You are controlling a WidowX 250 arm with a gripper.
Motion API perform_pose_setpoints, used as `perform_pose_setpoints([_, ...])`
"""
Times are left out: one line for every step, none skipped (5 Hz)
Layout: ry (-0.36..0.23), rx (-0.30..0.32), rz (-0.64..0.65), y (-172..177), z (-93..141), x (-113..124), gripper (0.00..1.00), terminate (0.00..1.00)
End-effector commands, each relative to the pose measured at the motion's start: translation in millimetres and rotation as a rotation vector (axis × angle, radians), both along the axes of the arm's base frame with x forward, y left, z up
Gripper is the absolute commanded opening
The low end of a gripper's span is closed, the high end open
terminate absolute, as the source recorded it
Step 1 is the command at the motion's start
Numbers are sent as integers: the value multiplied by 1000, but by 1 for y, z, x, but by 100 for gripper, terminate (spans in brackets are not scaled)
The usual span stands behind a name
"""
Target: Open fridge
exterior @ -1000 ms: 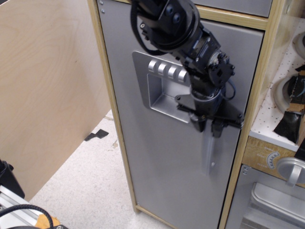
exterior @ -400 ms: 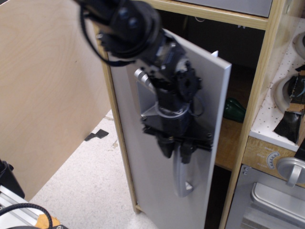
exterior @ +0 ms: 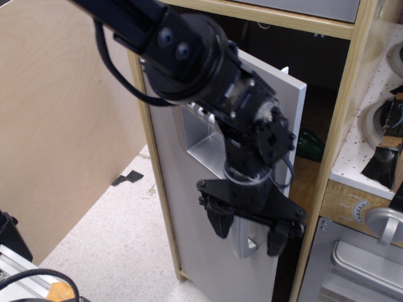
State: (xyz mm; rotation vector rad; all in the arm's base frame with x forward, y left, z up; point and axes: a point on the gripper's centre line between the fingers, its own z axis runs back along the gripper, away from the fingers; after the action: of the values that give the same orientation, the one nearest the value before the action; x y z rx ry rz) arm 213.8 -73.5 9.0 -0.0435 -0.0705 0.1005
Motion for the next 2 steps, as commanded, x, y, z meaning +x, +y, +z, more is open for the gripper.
perform_pose_setpoints([6,-29,-99,-44,5,12,100,0])
perform_pose_setpoints([-11,-39,-179,-71,8,28,100,0])
